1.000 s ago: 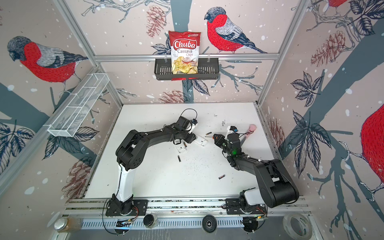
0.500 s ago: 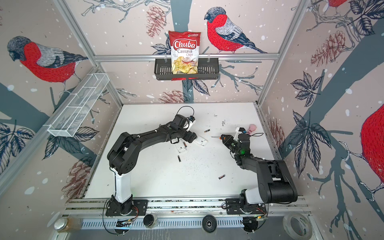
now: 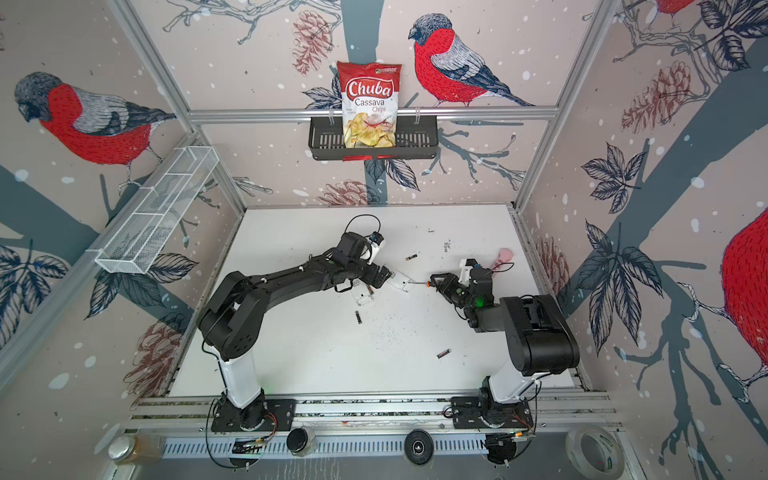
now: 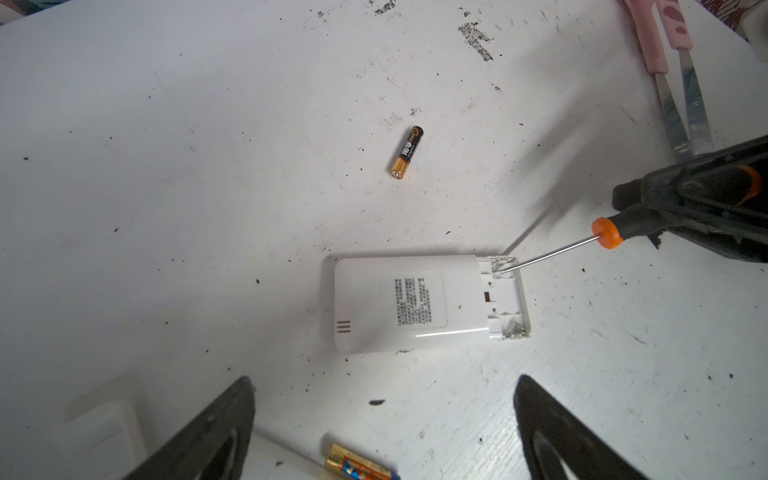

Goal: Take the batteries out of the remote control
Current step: 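Lower the screwdriver onto the table and open the right gripper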

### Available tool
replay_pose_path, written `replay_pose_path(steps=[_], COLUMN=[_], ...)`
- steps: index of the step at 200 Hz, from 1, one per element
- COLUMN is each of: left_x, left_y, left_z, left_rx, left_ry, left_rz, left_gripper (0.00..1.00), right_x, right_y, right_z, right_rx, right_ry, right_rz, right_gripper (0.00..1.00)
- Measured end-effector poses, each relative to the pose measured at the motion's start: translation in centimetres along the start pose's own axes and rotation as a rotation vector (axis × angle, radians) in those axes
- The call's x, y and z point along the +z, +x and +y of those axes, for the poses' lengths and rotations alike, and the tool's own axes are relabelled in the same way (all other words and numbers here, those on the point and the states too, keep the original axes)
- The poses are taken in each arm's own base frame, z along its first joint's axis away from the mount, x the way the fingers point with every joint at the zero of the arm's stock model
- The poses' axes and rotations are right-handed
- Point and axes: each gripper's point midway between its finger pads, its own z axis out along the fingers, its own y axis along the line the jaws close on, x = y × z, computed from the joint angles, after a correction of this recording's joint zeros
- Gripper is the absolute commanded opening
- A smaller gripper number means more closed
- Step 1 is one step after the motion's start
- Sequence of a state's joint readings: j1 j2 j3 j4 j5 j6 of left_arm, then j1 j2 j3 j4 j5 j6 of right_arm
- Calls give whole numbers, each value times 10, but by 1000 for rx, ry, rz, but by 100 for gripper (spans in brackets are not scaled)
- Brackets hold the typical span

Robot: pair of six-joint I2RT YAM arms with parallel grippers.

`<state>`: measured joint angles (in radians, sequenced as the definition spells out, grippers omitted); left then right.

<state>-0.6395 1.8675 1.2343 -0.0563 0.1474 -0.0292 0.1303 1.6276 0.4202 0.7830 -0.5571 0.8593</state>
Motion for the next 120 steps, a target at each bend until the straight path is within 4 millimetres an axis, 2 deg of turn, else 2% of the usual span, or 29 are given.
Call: replay_pose_path(steps=[58, 88, 120], left_x=[-6, -10, -13], left_y=[2, 3, 4], left_z=[3, 5, 6], left_rx=[-15, -17, -20], left_ry=[-19, -37, -42], left_rz=[-14, -16, -19], left_gripper=[96, 96, 96], right_x=[3, -3, -8], right_y=[2, -3, -12], right_z=[-2, -1, -1], right_rx=[-37, -60, -76], right_ry=[29, 69, 111], right_rz=[13, -11, -34], right_gripper=[49, 56, 56])
